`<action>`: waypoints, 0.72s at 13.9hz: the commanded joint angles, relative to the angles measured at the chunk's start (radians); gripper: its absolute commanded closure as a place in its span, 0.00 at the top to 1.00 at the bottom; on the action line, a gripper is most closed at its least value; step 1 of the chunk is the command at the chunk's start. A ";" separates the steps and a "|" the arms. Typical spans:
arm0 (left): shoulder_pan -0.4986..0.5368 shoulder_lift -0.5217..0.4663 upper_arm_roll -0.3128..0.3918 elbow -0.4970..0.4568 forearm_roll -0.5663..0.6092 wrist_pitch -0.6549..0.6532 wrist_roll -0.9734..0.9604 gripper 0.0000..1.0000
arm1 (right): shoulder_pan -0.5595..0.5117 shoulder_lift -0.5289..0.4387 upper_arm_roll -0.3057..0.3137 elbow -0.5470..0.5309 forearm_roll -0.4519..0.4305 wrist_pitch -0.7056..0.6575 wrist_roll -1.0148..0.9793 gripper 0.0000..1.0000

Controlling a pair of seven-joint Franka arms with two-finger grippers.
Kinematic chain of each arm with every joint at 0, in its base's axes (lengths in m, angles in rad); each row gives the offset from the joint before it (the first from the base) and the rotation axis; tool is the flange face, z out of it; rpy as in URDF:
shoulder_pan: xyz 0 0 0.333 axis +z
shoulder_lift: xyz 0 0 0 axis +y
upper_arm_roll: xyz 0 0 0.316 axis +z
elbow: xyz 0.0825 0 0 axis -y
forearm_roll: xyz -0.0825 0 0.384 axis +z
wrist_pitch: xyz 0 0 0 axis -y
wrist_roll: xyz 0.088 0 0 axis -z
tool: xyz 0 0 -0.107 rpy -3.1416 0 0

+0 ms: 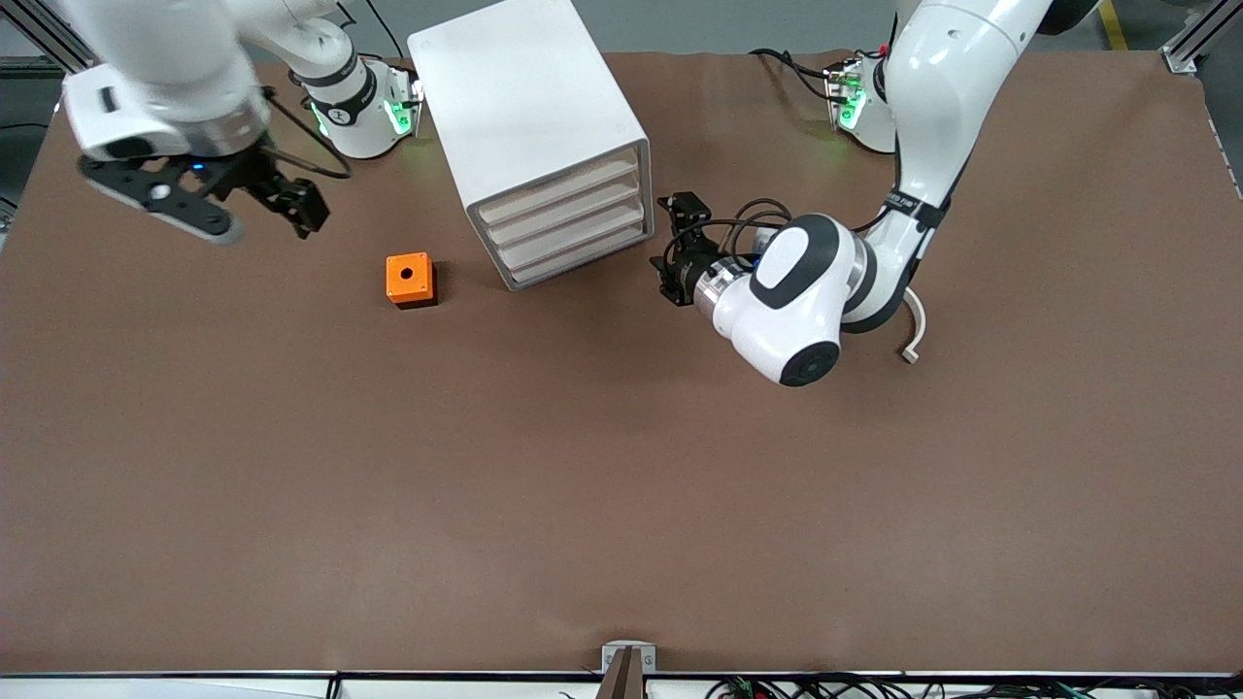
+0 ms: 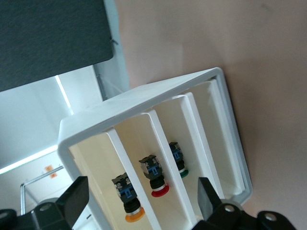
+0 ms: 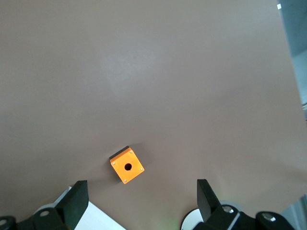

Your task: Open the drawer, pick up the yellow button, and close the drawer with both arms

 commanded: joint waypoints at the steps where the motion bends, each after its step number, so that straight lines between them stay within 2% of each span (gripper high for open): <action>1: -0.034 0.089 0.003 0.079 -0.060 -0.017 -0.112 1.00 | 0.018 0.041 -0.011 0.014 -0.025 -0.012 0.032 1.00; 5: -0.077 0.094 0.003 0.097 -0.108 -0.017 -0.227 1.00 | 0.050 0.097 -0.011 0.071 0.021 -0.014 0.032 1.00; 8: -0.121 0.100 0.004 0.099 -0.123 -0.015 -0.241 0.99 | 0.051 0.152 -0.013 0.146 0.184 -0.014 0.229 1.00; 10: -0.137 0.118 0.006 0.099 -0.126 -0.015 -0.246 0.83 | 0.056 0.177 -0.014 0.172 0.264 -0.009 0.370 1.00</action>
